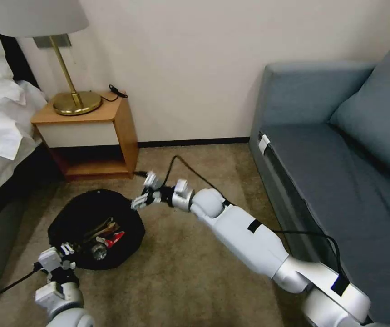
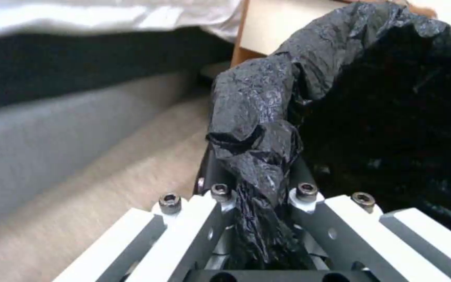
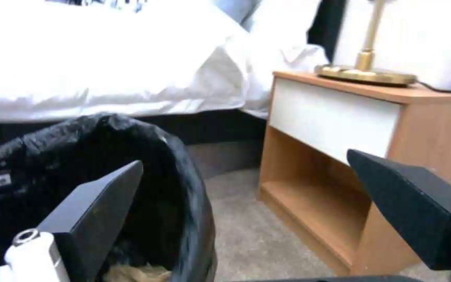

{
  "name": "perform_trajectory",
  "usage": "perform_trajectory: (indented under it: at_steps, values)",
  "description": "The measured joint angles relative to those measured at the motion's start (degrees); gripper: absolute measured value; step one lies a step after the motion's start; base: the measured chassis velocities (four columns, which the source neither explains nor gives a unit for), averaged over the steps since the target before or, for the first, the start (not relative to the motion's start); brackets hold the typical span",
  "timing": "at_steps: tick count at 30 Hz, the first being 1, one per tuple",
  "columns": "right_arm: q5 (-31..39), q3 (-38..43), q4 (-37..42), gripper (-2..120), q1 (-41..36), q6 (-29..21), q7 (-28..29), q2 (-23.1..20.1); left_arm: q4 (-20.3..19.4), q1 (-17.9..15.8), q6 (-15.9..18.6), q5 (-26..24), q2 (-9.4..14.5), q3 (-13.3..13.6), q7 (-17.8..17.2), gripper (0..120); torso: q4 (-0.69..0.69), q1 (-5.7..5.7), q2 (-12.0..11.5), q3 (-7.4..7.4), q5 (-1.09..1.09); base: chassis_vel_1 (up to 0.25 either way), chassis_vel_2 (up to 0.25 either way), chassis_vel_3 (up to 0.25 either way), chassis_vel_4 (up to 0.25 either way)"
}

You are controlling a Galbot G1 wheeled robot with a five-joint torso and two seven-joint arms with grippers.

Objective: Pick up the trash bin, then pick up the garbage on the floor and place it into the trash bin.

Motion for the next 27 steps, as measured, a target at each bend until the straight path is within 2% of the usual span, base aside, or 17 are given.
perform_trajectory:
  at_steps: [3, 4, 8, 9, 13, 20, 23, 27]
  values:
    - [1.5, 3.7, 0.3, 100, -1.1, -0.2, -1.2, -0.7, -0.3, -1.6, 0.8, -5.8, -1.3, -0.1, -1.2, 7, -0.01, 0.00, 0.0, 0.00, -0.01, 0.000, 0.000, 0.000, 0.000]
    - [1.5, 3.7, 0.3, 100, -1.1, -0.2, -1.2, -0.7, -0.3, -1.6, 0.8, -5.8, -1.3, -0.1, -1.2, 7, -0.01, 0.00, 0.0, 0.00, -0.01, 0.000, 0.000, 0.000, 0.000]
    - [2.8, 7.6, 0.4, 100, -2.8, -0.2, -1.2, -1.3, 0.7, -4.6, 2.1, -12.0, -2.7, -0.6, -3.6, 7, 0.00, 0.00, 0.0, 0.00, 0.00, 0.000, 0.000, 0.000, 0.000]
    - [2.8, 7.6, 0.4, 100, -2.8, -0.2, -1.2, -1.3, 0.7, -4.6, 2.1, -12.0, -2.7, -0.6, -3.6, 7, 0.00, 0.00, 0.0, 0.00, 0.00, 0.000, 0.000, 0.000, 0.000]
    - [2.1, 10.1, 1.7, 100, -5.2, 0.1, -0.6, -1.7, 3.9, -8.7, 2.6, -18.8, -3.1, -1.0, -7.0, 7, -0.01, 0.00, 0.0, 0.00, -0.01, 0.000, 0.000, 0.000, 0.000]
    - [2.0, 11.4, 4.3, 100, -7.7, -0.8, -0.4, -2.3, 8.4, -12.3, 3.7, -23.6, -1.7, -1.0, -8.0, 7, 0.01, 0.00, 0.0, 0.00, 0.00, 0.000, 0.000, 0.000, 0.000]
    - [2.1, 12.4, 4.8, 100, -8.4, -0.9, -0.5, -3.2, 11.0, -14.2, 4.1, -24.2, -1.5, -0.4, -8.7, 7, -0.01, 0.00, 0.0, 0.00, -0.01, 0.000, 0.000, 0.000, 0.000]
    - [2.3, 13.3, 5.2, 100, -9.1, -0.9, -0.7, -3.8, 12.5, -15.2, 4.5, -24.4, -1.6, -0.1, -9.1, 7, 0.00, 0.00, 0.0, 0.00, 0.02, 0.000, 0.000, 0.000, 0.000]
